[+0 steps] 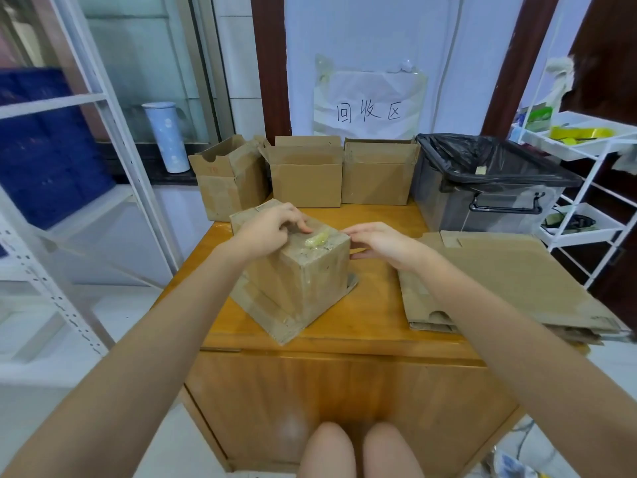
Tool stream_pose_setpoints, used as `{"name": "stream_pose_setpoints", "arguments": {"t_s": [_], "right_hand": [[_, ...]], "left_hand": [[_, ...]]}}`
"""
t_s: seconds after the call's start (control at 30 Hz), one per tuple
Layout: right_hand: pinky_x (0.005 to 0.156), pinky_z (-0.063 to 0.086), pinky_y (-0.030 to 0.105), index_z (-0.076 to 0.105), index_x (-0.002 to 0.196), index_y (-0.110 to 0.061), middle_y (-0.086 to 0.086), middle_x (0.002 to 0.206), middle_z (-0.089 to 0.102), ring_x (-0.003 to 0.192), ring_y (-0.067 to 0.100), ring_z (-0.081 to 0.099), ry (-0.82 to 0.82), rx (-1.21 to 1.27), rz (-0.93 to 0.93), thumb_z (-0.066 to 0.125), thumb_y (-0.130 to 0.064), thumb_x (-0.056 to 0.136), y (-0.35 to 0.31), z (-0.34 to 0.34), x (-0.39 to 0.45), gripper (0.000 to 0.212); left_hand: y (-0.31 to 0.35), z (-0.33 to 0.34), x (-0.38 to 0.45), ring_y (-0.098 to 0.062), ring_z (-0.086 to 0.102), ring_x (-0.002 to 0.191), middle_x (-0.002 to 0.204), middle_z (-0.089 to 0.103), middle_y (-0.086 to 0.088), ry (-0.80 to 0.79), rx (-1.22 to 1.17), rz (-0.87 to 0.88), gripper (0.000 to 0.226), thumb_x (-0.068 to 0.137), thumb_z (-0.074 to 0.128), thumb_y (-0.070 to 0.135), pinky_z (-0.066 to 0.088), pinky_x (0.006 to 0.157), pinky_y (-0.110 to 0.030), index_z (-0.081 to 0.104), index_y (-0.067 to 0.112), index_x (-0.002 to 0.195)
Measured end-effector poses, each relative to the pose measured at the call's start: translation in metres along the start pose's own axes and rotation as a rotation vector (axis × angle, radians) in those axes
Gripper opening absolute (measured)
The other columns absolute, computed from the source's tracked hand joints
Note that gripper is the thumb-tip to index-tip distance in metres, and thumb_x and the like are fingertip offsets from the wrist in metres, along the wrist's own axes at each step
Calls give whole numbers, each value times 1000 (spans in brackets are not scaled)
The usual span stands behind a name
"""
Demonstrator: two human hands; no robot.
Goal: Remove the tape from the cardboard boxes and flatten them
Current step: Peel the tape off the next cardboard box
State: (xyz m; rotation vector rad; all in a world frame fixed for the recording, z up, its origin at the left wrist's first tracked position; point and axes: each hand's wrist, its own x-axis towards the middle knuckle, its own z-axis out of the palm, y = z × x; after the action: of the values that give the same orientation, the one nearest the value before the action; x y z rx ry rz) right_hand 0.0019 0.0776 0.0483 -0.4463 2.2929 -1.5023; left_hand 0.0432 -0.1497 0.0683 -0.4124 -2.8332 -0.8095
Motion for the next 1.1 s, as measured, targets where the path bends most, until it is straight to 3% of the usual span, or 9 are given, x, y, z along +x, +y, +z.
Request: {"name": "stream_pose_setpoints", "arguments": {"t_s": [0.13,0.2,0.3,0.4,0.67,0.8,0.97,1.1], "right_hand": [[87,54,24,63,122,-10,4,124,63,114,15,59,-1,53,-62,39,0,98,1,11,-4,36],[87,55,24,65,120,-10,4,121,65,111,14,62,5,34,-113,41,1,97,1,13,-9,35],[86,55,23,64,121,-9,1,114,66,103,11,64,9,-11,-194,43,4,96,1,17,-18,35],[81,54,15,61,124,-5,-2,109,63,97,8,61,48,-42,-245,41,6,96,2,22,-22,36],[84,55,20,66,118,-4,6,112,68,101,18,65,121,40,-206,53,0,94,10,21,-15,27],[93,53,31,68,115,-8,4,111,70,104,21,66,61,62,-83,57,-8,94,15,19,-8,24],[88,55,29,71,100,-8,9,106,69,94,20,63,107,59,-75,56,-4,93,14,20,-9,17],[92,54,36,70,94,-11,13,105,68,93,21,63,102,94,-57,58,-7,93,17,19,-7,12]], "left_hand": [[4,-8,1,-9,46,123,132,57,6,2,30,-30,60,80,36,-21,34,86,-4,74,22,98],[1,-7,1,-8,45,124,131,59,6,26,8,-31,61,83,35,-21,29,84,3,74,23,98],[-7,-1,-1,-11,43,129,130,60,4,76,-79,-44,61,87,33,-19,24,101,-9,71,28,94],[-14,4,-3,-13,45,129,126,61,3,103,-157,-40,61,86,33,-21,23,106,-16,70,27,91],[-16,9,-1,-14,47,126,123,61,0,116,-212,-42,60,83,32,-24,26,107,-19,71,20,93],[-17,10,0,-16,47,126,124,62,-2,121,-216,-43,62,81,31,-25,27,108,-21,71,21,93],[-17,11,1,-16,47,126,121,62,1,132,-223,-47,62,82,32,-24,28,108,-22,71,24,87],[-18,11,1,-15,47,126,118,62,5,137,-236,-51,67,81,32,-24,28,111,-26,70,31,80]]}}
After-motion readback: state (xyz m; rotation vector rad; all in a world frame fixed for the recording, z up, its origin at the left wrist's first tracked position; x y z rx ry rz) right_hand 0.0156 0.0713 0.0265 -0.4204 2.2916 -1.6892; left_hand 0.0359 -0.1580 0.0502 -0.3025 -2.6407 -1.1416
